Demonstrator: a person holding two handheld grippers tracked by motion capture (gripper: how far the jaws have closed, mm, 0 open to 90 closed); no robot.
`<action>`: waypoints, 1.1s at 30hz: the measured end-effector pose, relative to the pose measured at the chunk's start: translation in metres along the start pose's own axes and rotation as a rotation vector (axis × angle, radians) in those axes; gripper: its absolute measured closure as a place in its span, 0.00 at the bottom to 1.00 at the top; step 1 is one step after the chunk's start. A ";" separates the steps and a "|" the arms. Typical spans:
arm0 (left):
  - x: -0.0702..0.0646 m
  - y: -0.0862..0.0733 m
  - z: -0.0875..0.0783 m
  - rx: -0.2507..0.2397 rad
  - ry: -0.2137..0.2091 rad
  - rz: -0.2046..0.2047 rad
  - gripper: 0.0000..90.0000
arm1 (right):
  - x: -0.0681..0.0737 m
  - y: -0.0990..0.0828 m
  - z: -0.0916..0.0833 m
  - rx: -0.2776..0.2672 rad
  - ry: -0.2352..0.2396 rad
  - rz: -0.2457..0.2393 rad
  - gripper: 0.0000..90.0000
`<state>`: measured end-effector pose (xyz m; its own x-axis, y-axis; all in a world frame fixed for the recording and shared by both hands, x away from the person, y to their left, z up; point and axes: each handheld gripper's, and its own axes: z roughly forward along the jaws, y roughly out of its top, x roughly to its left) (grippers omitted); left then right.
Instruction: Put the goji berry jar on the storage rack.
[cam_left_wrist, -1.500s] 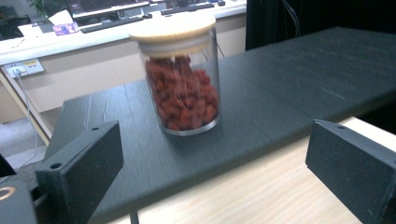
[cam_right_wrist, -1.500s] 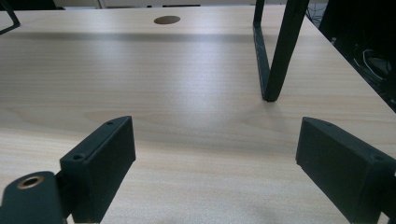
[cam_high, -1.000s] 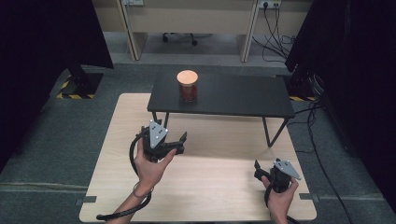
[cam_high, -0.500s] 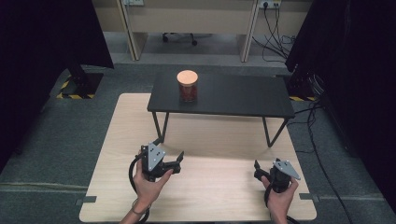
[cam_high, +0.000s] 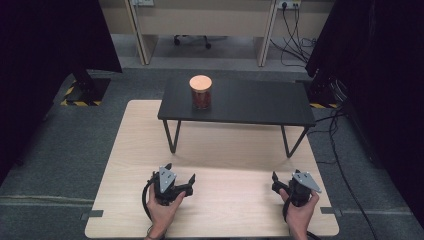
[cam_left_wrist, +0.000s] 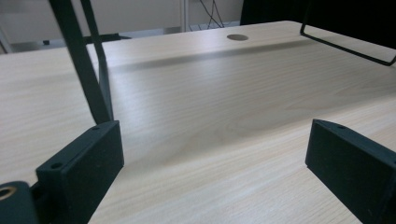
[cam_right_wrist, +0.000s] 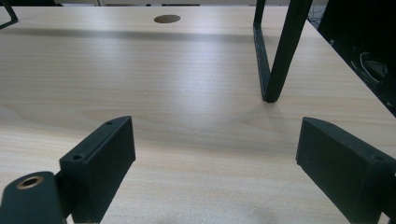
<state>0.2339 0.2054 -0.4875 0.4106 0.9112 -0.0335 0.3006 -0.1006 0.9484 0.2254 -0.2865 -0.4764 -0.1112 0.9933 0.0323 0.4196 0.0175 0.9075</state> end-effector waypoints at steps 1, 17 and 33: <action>0.000 -0.001 0.000 0.006 0.002 0.000 0.04 | 0.000 0.000 0.000 0.000 0.000 0.000 0.13; 0.002 0.006 0.006 0.084 0.011 -0.013 0.05 | 0.001 0.000 0.000 0.002 0.001 -0.009 0.12; 0.001 0.021 0.016 0.179 0.023 -0.037 0.05 | 0.002 0.001 0.001 0.007 -0.001 -0.018 0.12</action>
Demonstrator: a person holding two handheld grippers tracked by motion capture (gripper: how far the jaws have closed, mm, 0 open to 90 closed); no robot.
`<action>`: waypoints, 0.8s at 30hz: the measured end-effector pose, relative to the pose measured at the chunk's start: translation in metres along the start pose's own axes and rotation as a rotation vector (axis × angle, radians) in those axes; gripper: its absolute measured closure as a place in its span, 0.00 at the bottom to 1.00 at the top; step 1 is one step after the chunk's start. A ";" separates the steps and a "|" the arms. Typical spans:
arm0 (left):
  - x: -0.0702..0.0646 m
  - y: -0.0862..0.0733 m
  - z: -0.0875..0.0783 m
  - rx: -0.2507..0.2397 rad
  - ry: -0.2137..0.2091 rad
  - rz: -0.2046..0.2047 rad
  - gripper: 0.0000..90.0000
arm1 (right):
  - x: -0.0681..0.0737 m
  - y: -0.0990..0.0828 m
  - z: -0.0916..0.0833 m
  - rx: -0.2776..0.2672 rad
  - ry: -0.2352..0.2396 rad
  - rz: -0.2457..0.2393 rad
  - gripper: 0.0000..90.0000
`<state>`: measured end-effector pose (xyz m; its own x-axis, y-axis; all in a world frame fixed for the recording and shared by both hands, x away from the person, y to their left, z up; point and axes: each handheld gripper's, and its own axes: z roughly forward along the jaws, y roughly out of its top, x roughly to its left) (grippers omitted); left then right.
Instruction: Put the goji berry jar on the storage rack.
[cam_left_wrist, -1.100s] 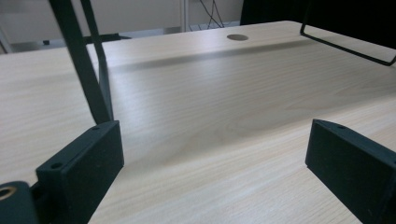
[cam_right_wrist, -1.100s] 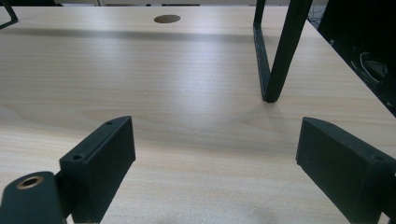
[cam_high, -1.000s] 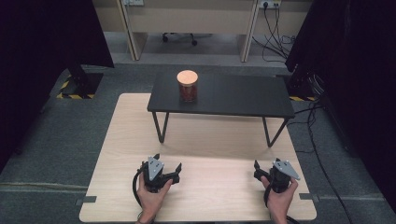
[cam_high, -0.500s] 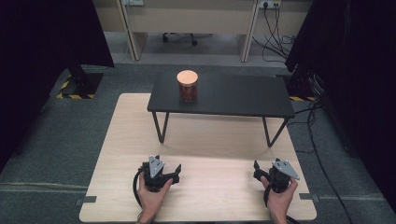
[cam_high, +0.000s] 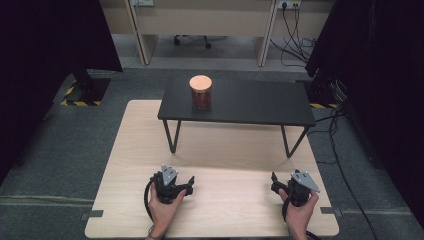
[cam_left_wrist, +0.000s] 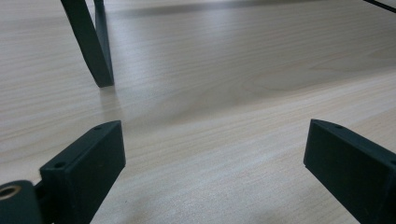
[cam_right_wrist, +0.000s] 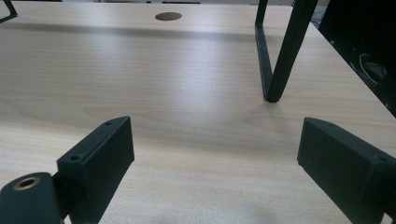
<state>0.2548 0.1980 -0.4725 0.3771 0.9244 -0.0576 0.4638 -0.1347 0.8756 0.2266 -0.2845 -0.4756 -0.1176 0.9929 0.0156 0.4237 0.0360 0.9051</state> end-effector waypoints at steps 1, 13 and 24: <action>0.001 0.000 0.000 -0.002 -0.002 -0.003 0.05 | 0.000 0.000 0.000 0.000 0.001 0.000 0.12; 0.001 -0.001 -0.001 -0.008 -0.005 -0.003 0.05 | 0.000 0.000 0.000 0.000 0.000 0.002 0.12; 0.001 -0.002 -0.001 -0.009 -0.005 -0.003 0.05 | -0.001 0.000 0.000 0.000 0.001 0.006 0.12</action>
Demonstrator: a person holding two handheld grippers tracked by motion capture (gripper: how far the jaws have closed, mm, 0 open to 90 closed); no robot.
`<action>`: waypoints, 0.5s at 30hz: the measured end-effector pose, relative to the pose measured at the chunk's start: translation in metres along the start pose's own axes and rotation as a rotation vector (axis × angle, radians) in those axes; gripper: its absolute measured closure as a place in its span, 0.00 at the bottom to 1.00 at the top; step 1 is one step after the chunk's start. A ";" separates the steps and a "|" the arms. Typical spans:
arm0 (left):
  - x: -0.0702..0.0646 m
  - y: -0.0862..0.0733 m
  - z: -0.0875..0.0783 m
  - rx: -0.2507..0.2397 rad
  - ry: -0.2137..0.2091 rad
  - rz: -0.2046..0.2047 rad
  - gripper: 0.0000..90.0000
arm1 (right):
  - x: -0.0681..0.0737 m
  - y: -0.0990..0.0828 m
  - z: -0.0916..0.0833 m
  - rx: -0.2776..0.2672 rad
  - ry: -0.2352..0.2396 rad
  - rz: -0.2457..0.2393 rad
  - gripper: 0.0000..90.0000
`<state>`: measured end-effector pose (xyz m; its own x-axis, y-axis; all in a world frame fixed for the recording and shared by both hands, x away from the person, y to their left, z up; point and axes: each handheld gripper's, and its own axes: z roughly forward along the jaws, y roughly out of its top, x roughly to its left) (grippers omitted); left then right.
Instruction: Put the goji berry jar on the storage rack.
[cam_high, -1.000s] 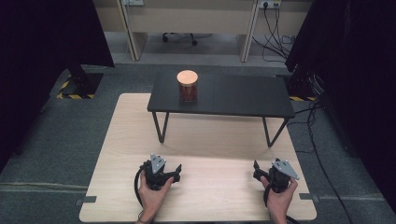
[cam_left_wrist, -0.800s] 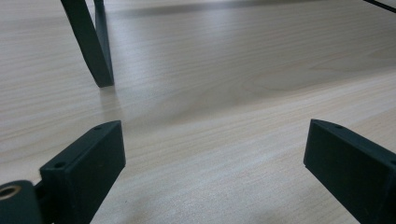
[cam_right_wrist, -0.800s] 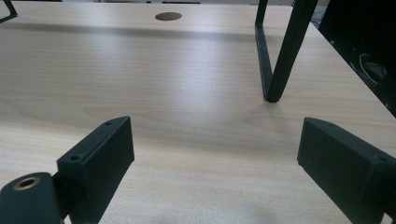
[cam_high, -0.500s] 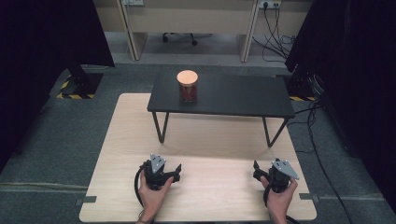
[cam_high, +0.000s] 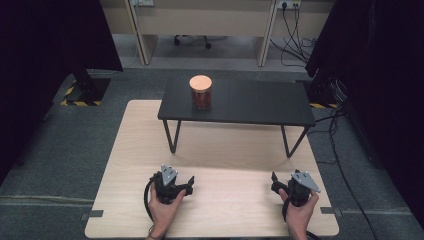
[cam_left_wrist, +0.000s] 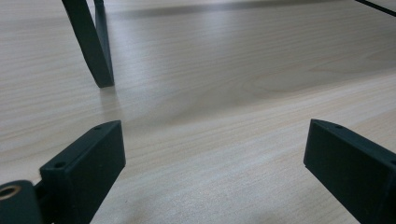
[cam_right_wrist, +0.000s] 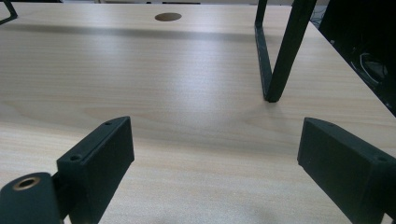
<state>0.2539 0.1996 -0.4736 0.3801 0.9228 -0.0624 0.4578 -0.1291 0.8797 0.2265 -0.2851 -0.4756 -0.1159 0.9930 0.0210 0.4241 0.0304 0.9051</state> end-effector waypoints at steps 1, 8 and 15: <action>0.000 0.000 0.000 0.000 0.000 0.000 0.05 | 0.000 0.000 0.000 0.000 -0.001 -0.001 0.12; -0.001 0.000 0.000 -0.002 0.003 0.003 0.05 | 0.000 0.000 0.000 0.001 0.001 0.000 0.12; -0.001 -0.001 0.000 -0.004 0.003 0.003 0.05 | 0.000 0.000 0.000 0.001 0.001 0.003 0.12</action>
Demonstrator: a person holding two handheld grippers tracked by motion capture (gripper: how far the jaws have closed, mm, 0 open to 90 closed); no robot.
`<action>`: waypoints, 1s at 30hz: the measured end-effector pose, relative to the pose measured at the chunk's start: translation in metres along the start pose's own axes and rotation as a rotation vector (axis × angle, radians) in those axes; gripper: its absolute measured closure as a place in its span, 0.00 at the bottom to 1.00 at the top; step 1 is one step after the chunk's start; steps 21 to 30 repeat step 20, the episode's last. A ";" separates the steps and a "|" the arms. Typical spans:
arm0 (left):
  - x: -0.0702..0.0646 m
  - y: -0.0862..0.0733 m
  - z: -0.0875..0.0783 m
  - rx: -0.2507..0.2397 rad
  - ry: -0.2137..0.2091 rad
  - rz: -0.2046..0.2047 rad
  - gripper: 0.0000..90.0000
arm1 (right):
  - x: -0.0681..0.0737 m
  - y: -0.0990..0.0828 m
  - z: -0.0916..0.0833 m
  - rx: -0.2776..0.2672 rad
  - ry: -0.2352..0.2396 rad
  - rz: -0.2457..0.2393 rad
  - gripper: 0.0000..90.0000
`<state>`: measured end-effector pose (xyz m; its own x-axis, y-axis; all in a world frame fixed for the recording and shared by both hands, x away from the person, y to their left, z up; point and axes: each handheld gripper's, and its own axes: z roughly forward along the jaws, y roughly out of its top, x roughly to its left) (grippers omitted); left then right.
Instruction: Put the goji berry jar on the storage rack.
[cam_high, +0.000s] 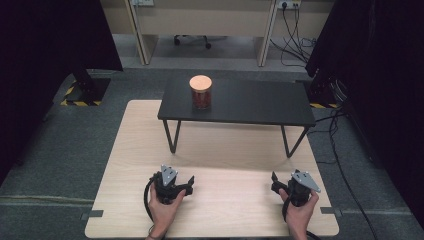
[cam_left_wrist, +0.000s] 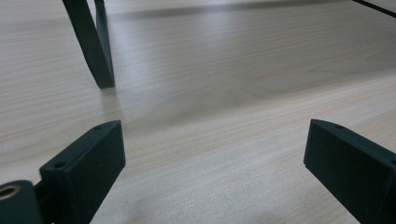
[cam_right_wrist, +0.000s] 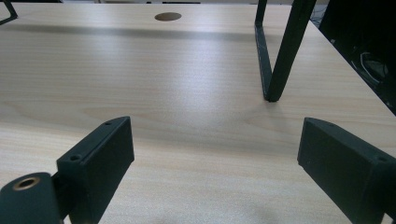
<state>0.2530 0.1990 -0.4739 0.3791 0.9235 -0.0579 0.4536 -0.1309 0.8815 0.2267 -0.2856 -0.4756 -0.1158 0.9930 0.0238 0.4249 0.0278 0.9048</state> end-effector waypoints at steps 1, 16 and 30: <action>0.000 0.000 0.000 0.000 0.000 0.001 0.05 | 0.000 0.000 0.000 0.000 0.000 0.000 0.12; -0.001 -0.001 0.000 -0.005 0.002 0.003 0.05 | 0.000 0.000 0.000 0.002 0.001 -0.001 0.12; -0.001 -0.001 0.000 -0.007 0.003 0.004 0.05 | 0.000 0.000 0.000 0.002 0.001 -0.002 0.12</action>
